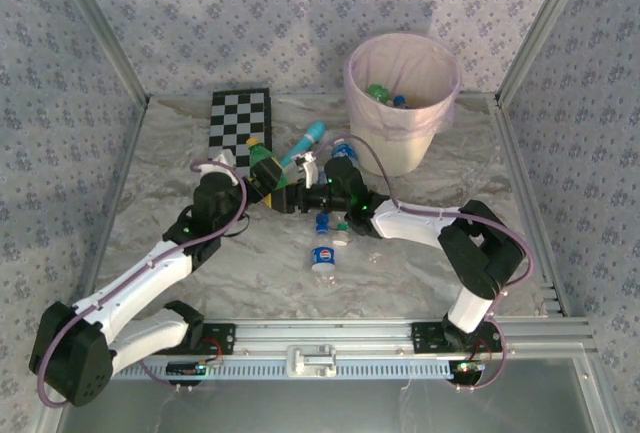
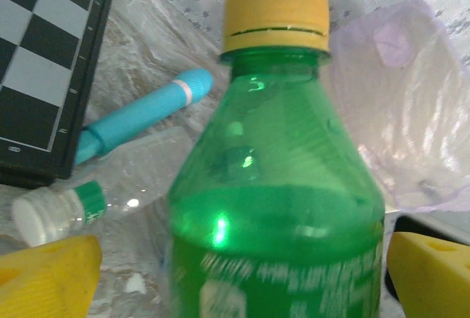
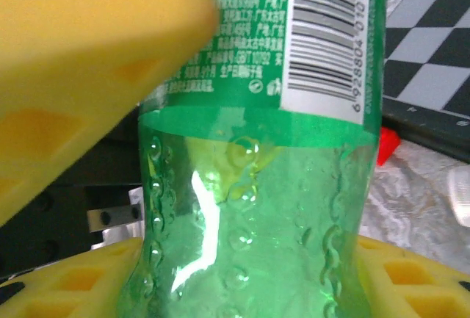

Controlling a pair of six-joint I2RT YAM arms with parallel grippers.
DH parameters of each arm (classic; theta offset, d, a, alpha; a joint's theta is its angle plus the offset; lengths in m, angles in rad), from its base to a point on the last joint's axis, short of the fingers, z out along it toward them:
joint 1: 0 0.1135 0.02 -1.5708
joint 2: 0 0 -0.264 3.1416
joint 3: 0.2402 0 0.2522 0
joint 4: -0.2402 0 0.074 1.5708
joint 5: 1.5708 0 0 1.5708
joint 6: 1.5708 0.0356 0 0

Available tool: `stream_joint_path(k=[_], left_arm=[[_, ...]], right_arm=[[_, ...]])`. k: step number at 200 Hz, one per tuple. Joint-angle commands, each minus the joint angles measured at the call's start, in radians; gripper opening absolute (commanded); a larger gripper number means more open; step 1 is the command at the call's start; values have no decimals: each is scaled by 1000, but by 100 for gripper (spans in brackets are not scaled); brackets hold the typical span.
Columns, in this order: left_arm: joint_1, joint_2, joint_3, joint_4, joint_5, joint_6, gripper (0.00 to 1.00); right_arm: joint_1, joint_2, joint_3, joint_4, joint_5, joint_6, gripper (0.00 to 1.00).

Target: Put the plastic bottles in the bin

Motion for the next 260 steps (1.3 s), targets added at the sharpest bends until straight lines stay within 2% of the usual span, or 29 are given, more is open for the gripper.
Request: stream_joint_path(k=[1, 28, 48, 75, 98, 131, 162, 200, 225, 260], left_arm=[[2, -56, 56, -70, -42, 66, 100], [24, -120, 68, -147, -129, 106, 100], [41, -168, 44, -198, -208, 92, 100], [73, -212, -12, -241, -252, 41, 100], [85, -221, -62, -242, -244, 8, 100], [85, -162, -95, -236, -169, -1, 100], [85, -37, -65, -225, -47, 21, 100], [84, 164, 53, -228, 121, 110, 100], [64, 287, 144, -249, 222, 174, 100], [-10, 396, 235, -317, 228, 255, 100]], right_arm=[[-15, -59, -10, -38, 33, -50, 52], [-48, -125, -13, -152, 81, -125, 52], [-84, -193, 28, -332, 143, -231, 53], [-106, -287, 152, -623, 334, -437, 54], [-135, -346, 251, -759, 488, -532, 54], [-211, -410, 341, -825, 600, -553, 53], [-299, -429, 402, -848, 663, -574, 53], [-453, -382, 475, -862, 624, -533, 52], [-518, -318, 538, -878, 599, -522, 52], [-557, -197, 671, -975, 568, -530, 53]])
